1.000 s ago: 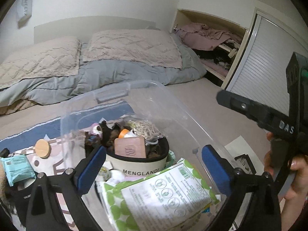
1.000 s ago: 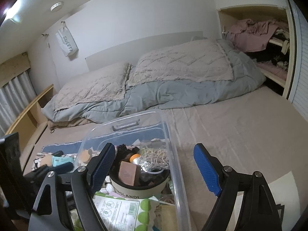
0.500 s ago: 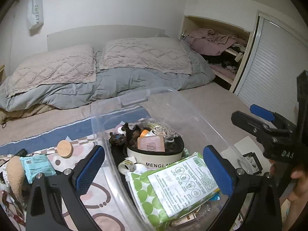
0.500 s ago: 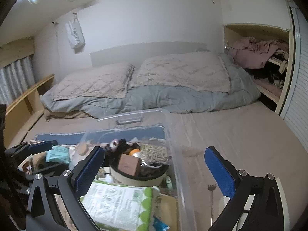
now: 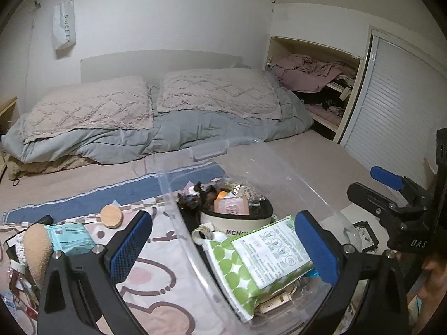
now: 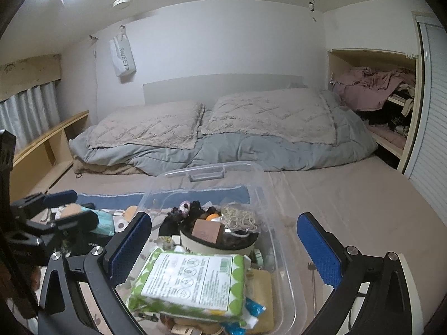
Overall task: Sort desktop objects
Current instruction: 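Withdraw both tools up and away from the plastic box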
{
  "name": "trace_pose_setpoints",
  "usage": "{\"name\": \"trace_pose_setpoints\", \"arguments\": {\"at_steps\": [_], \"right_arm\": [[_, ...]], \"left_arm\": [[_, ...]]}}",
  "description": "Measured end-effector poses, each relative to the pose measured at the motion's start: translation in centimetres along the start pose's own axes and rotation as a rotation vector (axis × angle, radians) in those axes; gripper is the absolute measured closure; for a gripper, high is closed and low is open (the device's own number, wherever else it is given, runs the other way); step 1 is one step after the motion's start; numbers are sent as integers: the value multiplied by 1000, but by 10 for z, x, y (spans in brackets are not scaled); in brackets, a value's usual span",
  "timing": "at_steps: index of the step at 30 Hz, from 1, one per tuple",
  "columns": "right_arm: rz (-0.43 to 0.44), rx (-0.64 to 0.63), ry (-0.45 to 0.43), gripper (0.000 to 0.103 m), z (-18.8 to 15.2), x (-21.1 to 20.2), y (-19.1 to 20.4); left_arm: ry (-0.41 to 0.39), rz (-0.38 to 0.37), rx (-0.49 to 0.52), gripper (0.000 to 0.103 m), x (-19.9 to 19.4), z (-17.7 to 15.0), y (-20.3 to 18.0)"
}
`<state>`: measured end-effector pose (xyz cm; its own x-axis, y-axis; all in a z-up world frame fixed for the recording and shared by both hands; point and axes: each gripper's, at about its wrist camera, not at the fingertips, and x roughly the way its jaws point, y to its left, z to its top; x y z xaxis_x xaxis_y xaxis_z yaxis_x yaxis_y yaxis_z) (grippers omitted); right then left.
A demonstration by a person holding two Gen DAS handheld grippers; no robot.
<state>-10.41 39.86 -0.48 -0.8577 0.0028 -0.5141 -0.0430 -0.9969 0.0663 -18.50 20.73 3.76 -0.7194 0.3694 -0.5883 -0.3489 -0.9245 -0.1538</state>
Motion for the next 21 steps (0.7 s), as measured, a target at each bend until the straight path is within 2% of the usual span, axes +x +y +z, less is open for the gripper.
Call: {"name": "trace_pose_setpoints", "arguments": {"at_steps": [6,21], "right_arm": [[-38,-25,5,0,-7,-13,10],[-19,18,-50,0,-40,-40,22]], "left_arm": [[-8,5,2,0,-16,-9,10],[-28,15,26,0,-53,-40,26]]}}
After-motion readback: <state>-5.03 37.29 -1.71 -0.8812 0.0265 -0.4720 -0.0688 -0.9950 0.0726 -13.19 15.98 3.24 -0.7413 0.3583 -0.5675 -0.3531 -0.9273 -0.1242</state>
